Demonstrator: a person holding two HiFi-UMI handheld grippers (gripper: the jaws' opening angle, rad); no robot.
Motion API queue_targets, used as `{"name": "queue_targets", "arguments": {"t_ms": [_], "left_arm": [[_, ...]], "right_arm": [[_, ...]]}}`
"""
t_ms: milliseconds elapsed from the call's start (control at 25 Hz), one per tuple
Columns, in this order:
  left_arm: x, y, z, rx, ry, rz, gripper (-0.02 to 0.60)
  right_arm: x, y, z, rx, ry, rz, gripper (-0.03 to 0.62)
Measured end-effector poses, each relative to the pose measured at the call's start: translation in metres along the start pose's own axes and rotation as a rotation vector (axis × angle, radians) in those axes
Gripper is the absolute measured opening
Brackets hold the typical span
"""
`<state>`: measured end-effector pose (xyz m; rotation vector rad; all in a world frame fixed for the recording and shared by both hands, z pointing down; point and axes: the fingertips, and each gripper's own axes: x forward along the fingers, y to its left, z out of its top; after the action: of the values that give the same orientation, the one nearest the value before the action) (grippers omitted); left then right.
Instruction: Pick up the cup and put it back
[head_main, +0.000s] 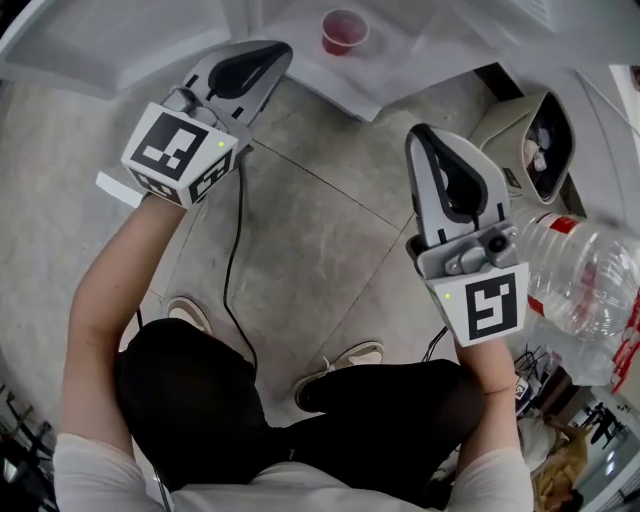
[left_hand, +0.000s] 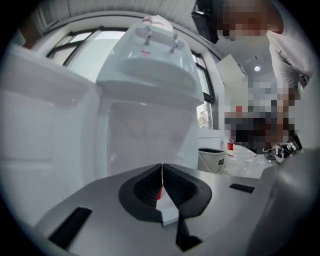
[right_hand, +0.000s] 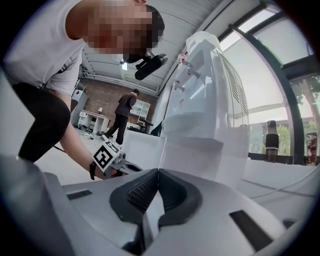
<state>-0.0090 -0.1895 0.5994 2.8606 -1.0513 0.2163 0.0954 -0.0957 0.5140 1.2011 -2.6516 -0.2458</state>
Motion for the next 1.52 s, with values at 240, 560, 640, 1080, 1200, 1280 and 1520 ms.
{"name": "queue_targets", "arguments": {"t_ms": [240,560,640,1080,1200,1280,1520], "left_arm": [[0.041,0.006,-0.038,-0.042,0.092,-0.007,0.025],[0.067,0.010,-0.072,-0.054,0.147,-0.012,0.100],[0.073,0.012,-0.078,-0.094,0.152,-0.010,0.146],[0.111,0.027,-0.092,-0.095,0.181,0.004,0.374],[0.121,0.024,-0.090,-0.069,0.192,-0.026,0.381],[0.126,0.023,-0.094,-0.069,0.207,-0.031,0.385],[0.138,0.018,-0.094,-0.034,0.207,-0.048,0.387]], "right_arm": [[-0.015,-0.001,-0.004,0.014,0.022,-0.009,0.021],[-0.017,-0.007,-0.005,0.019,0.048,-0.041,0.021],[-0.018,-0.005,-0.006,0.017,0.055,-0.036,0.021],[-0.040,-0.008,-0.013,0.010,0.106,-0.056,0.021],[-0.048,-0.010,-0.017,0.019,0.120,-0.064,0.021],[-0.053,-0.012,-0.017,0.024,0.125,-0.072,0.021],[-0.070,-0.015,-0.017,0.016,0.145,-0.082,0.021]]}}
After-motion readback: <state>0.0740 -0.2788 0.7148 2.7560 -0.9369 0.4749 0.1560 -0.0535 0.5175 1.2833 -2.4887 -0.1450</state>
